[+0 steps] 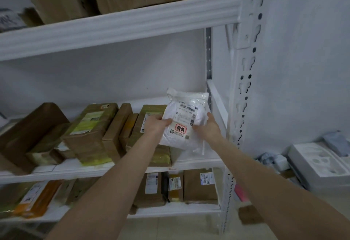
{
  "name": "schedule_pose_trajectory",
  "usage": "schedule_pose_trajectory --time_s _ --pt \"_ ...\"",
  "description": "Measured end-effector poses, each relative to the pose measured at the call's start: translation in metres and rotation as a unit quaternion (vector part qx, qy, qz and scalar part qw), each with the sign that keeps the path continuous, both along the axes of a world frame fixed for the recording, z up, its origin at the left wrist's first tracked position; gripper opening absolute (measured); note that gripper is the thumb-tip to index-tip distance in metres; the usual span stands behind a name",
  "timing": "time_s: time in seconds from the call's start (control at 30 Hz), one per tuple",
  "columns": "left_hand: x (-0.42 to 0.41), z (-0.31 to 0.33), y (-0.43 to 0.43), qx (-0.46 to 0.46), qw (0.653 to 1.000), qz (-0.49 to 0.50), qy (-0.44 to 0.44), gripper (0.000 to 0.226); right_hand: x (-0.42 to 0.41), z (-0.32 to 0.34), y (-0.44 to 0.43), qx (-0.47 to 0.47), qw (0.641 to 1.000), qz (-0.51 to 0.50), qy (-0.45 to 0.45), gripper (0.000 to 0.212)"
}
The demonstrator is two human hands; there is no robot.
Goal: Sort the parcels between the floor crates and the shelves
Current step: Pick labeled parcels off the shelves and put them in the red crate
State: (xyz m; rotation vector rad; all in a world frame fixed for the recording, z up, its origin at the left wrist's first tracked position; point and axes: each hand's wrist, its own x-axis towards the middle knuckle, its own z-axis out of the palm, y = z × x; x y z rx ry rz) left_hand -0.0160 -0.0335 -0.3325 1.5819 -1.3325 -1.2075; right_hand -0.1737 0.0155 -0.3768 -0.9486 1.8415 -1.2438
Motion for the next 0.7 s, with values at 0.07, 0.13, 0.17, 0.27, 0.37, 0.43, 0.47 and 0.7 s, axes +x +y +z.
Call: schedule_pose_trajectory --time_s 0.07,0.13,0.17,0.27,0.37,0.43,0.47,0.7 --pt "0.011 0.001 0.005 0.009 0.999 0.009 0.041 0.038 0.002 0.007 0.003 0.026 0.999 -0.005 -0.019 0.083" --pt "0.021 0.000 0.011 0.017 0.997 0.005 0.070 0.036 0.006 0.011 0.004 0.042 0.998 0.002 -0.057 0.071" --pt "0.025 -0.001 0.013 0.020 0.997 0.001 0.077 0.036 0.009 0.011 0.005 0.041 0.997 0.006 -0.072 0.062" --pt "0.035 -0.007 0.018 0.010 0.998 0.000 0.060 0.044 0.016 0.009 0.007 0.027 0.998 0.018 -0.059 0.059" --pt "0.043 -0.009 0.022 -0.009 0.999 -0.011 0.036 0.049 0.022 0.009 0.009 0.005 0.999 0.020 -0.026 0.061" --pt "0.049 -0.010 0.023 -0.019 0.999 -0.014 0.029 0.050 0.026 0.007 0.010 -0.001 0.999 0.026 -0.020 0.060" --pt "0.053 -0.011 0.024 -0.026 0.999 -0.014 0.023 0.051 0.028 0.007 0.010 -0.003 0.999 0.031 -0.018 0.060" --pt "0.077 -0.016 0.035 -0.059 0.998 0.023 -0.030 0.043 0.049 0.004 0.008 -0.009 0.998 0.066 0.022 0.053"
